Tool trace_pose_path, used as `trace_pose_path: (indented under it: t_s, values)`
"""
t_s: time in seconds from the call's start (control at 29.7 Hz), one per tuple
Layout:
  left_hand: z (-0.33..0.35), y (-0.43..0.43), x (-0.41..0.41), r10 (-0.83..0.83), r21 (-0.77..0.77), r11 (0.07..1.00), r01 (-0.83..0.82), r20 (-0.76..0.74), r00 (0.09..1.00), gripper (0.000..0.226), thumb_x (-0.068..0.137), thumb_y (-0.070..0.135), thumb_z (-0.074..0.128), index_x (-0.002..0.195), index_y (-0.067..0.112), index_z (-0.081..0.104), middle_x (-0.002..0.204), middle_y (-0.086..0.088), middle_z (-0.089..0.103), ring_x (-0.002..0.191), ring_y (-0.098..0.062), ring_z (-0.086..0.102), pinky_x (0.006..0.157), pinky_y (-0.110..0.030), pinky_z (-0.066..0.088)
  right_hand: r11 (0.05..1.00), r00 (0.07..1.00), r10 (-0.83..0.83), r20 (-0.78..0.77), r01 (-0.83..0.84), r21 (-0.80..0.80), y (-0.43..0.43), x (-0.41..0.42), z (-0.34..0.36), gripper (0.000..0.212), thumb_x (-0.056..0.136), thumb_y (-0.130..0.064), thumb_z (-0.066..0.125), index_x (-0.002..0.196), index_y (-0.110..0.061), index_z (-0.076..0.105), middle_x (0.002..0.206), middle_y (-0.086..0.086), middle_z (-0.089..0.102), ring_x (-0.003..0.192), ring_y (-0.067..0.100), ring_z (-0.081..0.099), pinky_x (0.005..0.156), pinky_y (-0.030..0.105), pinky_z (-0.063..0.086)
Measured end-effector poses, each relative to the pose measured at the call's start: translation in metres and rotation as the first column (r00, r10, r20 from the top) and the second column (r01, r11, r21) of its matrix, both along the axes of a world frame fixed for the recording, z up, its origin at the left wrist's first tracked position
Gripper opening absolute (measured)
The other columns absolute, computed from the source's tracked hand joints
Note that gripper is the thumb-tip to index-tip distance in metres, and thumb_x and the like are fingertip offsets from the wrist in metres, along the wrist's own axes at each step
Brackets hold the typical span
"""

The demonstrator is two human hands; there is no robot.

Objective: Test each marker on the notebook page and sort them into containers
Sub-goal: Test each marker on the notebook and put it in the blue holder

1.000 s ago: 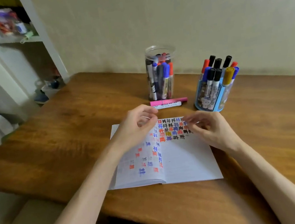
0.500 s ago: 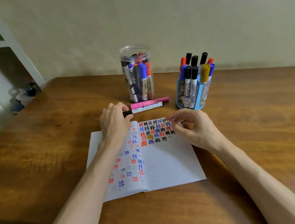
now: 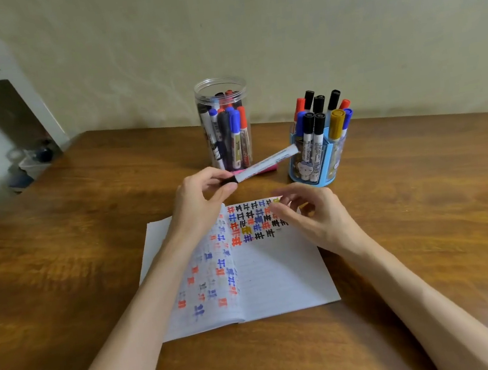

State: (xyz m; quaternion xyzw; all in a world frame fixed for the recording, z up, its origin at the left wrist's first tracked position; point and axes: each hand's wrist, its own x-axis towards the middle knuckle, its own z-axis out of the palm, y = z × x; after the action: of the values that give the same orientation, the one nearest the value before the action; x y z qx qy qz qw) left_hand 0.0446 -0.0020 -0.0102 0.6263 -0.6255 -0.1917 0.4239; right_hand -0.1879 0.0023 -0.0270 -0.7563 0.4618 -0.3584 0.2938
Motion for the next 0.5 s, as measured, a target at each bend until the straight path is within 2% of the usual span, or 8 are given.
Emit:
trace_pose_path:
  t_s: [0.07,0.13,0.17,0.24,0.3,0.44,0.5]
  values:
    - [0.005,0.009,-0.008,-0.154,0.001,0.988,0.154,-0.052,0.987,0.017,0.091,0.022,0.076,0.107,0.030,0.073,0.101,0.022,0.071,0.096,0.009,0.065,0.078,-0.008,0.049,0.999,0.986,-0.006,0.164,-0.002,0.051,0.004,0.003,0.002,0.028,0.096,-0.040,0.073,0.115,-0.020,0.074,0.090,-0.008,0.077,0.084,0.005,0.072,0.068,0.022,0.057]
    - [0.005,0.016,-0.015,-0.279,-0.004,0.960,0.280,-0.067,0.958,0.019,0.090,0.017,0.078,0.107,0.024,0.074,0.099,0.016,0.074,0.098,0.001,0.069,0.083,-0.016,0.056,0.991,0.931,-0.005,0.364,-0.044,0.127,0.009,0.006,0.005,0.010,0.098,-0.031,0.072,0.099,-0.021,0.075,0.083,-0.007,0.077,0.077,0.004,0.072,0.066,0.018,0.054]
    - [0.004,0.018,-0.018,-0.321,-0.012,0.947,0.321,-0.072,0.944,0.020,0.089,0.018,0.078,0.109,0.021,0.074,0.100,0.014,0.075,0.098,-0.002,0.070,0.085,-0.019,0.057,0.990,0.911,-0.016,0.413,-0.043,0.134,0.011,0.007,0.006,0.014,0.099,-0.030,0.071,0.091,-0.019,0.074,0.078,-0.005,0.075,0.071,0.004,0.068,0.063,0.016,0.051]
    - [0.002,0.023,-0.024,-0.371,-0.020,0.929,0.371,-0.101,0.923,0.025,0.089,0.021,0.079,0.113,0.019,0.073,0.102,0.013,0.075,0.100,-0.005,0.070,0.087,-0.022,0.058,0.990,0.898,-0.039,0.438,-0.025,0.139,0.013,0.007,0.004,0.032,0.101,-0.034,0.068,0.081,-0.010,0.070,0.071,0.006,0.069,0.063,0.009,0.059,0.060,0.019,0.046]
    - [-0.001,0.027,-0.026,-0.382,-0.013,0.923,0.383,-0.130,0.915,0.028,0.088,0.023,0.079,0.116,0.018,0.074,0.104,0.013,0.076,0.101,-0.006,0.071,0.088,-0.026,0.059,0.986,0.881,-0.065,0.470,-0.016,0.167,0.016,0.008,0.005,0.039,0.101,-0.036,0.067,0.082,-0.003,0.070,0.075,0.017,0.069,0.063,0.014,0.058,0.061,0.023,0.048]
    - [-0.004,0.032,-0.023,-0.364,0.013,0.931,0.366,-0.074,0.928,0.022,0.096,0.029,0.069,0.115,0.021,0.075,0.094,0.010,0.077,0.091,-0.011,0.072,0.081,-0.037,0.059,0.986,0.882,-0.052,0.469,-0.030,0.166,0.017,0.008,0.006,0.037,0.103,-0.034,0.066,0.082,-0.004,0.071,0.078,0.018,0.071,0.068,0.020,0.063,0.067,0.031,0.053]
    - [-0.005,0.034,-0.022,-0.357,0.013,0.934,0.357,-0.011,0.934,0.022,0.099,0.030,0.063,0.115,0.021,0.075,0.091,0.010,0.075,0.088,-0.009,0.070,0.078,-0.037,0.058,0.991,0.884,-0.021,0.467,-0.044,0.127,0.019,0.011,0.006,0.040,0.105,-0.029,0.064,0.081,0.003,0.068,0.075,0.018,0.068,0.067,0.019,0.062,0.068,0.031,0.053]
